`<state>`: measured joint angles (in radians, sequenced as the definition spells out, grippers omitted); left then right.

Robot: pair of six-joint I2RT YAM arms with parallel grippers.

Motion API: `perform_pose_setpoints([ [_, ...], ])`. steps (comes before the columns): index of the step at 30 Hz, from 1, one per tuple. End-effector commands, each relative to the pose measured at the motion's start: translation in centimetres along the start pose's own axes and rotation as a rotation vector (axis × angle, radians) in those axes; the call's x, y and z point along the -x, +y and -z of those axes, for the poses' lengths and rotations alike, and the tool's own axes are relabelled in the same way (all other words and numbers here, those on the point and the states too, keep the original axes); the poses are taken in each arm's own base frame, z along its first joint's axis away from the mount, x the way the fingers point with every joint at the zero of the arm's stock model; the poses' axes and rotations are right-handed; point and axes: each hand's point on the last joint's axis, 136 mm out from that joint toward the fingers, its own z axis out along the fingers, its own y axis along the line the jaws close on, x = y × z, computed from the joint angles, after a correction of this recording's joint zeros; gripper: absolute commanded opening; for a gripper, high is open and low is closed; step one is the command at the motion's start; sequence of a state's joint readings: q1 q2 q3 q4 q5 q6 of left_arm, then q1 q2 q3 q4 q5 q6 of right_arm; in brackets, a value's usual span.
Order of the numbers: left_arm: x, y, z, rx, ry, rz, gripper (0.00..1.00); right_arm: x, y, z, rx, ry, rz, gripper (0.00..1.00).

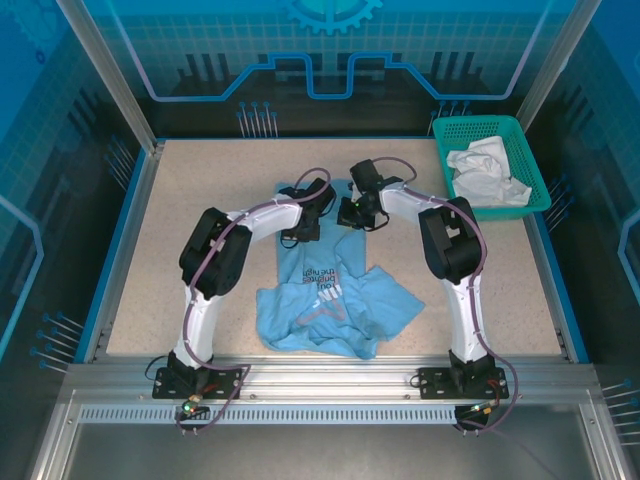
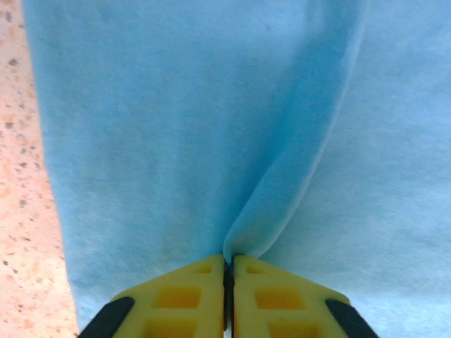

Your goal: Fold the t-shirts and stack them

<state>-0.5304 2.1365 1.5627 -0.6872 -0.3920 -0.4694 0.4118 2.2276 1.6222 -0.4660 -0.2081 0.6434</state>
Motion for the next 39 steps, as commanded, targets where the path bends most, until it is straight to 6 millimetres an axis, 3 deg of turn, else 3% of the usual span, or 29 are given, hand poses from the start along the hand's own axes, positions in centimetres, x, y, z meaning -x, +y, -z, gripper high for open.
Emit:
perform_pose_setpoints([
  [1, 2.0, 4.3, 1.9, 0.057, -0.075, 0.098, 0.07, -2.3, -4.7, -1.7, -0.119, 0.067, -0.087, 0.12],
  [6, 2.0, 11.5, 2.2, 0.103, -0.086, 0.336, 0.05, -2.0, -6.0, -1.3, -0.116, 0.053, -0.154, 0.12],
  [8, 1.8, 14.0, 2.1, 0.118, -0.067, 0.422, 0.19, -1.8, -6.3, -1.0, -0.129, 0.04, -0.164, 0.15],
  [9, 1.7, 14.8, 2.2, 0.108, -0.058, 0.458, 0.2, -1.7, -6.5, -0.9, -0.136, 0.034, -0.168, 0.16],
  [11, 1.9, 16.2, 2.6, 0.088, -0.056, 0.518, 0.24, -1.6, -6.7, -0.6, -0.142, 0.027, -0.173, 0.17],
  [13, 2.0, 17.5, 3.5, 0.088, -0.071, 0.561, 0.43, -1.5, -6.9, -0.3, -0.147, 0.018, -0.182, 0.2],
  [16, 1.8, 18.4, 5.0, 0.031, -0.078, 0.625, 0.51, -1.2, -7.2, 0.6, -0.154, 0.0, -0.198, 0.23],
  [19, 1.4, 15.0, 7.6, -0.177, -0.065, 0.606, 0.52, -0.6, -6.9, 2.4, -0.159, -0.039, -0.178, 0.27],
  [21, 0.5, 10.8, 10.0, -0.36, -0.066, 0.551, 0.58, -0.2, -6.3, 3.8, -0.153, -0.07, -0.147, 0.28],
  [24, -2.9, 4.6, 12.6, -0.509, -0.008, 0.451, 0.6, 0.3, -4.5, 4.7, -0.107, -0.078, -0.079, 0.31],
  [26, -5.8, 1.0, 13.1, -0.548, 0.038, 0.398, 0.6, 0.4, -3.8, 4.6, -0.113, -0.061, -0.042, 0.31],
  [28, -8.5, -1.3, 12.6, -0.553, 0.072, 0.406, 0.6, 0.5, -3.6, 4.2, -0.131, -0.035, -0.016, 0.31],
  [30, -10.9, -2.4, 11.1, -0.515, 0.085, 0.457, 0.58, 0.6, -4.1, 3.8, -0.171, -0.012, -0.026, 0.31],
  [33, -13.4, -1.7, 8.6, -0.422, 0.079, 0.53, 0.58, 0.5, -5.1, 3.5, -0.199, 0.002, -0.064, 0.31],
  [39, -14.9, 1.7, 4.7, -0.191, 0.044, 0.529, 0.61, -0.4, -7.9, 3.8, -0.228, 0.03, -0.129, 0.32],
])
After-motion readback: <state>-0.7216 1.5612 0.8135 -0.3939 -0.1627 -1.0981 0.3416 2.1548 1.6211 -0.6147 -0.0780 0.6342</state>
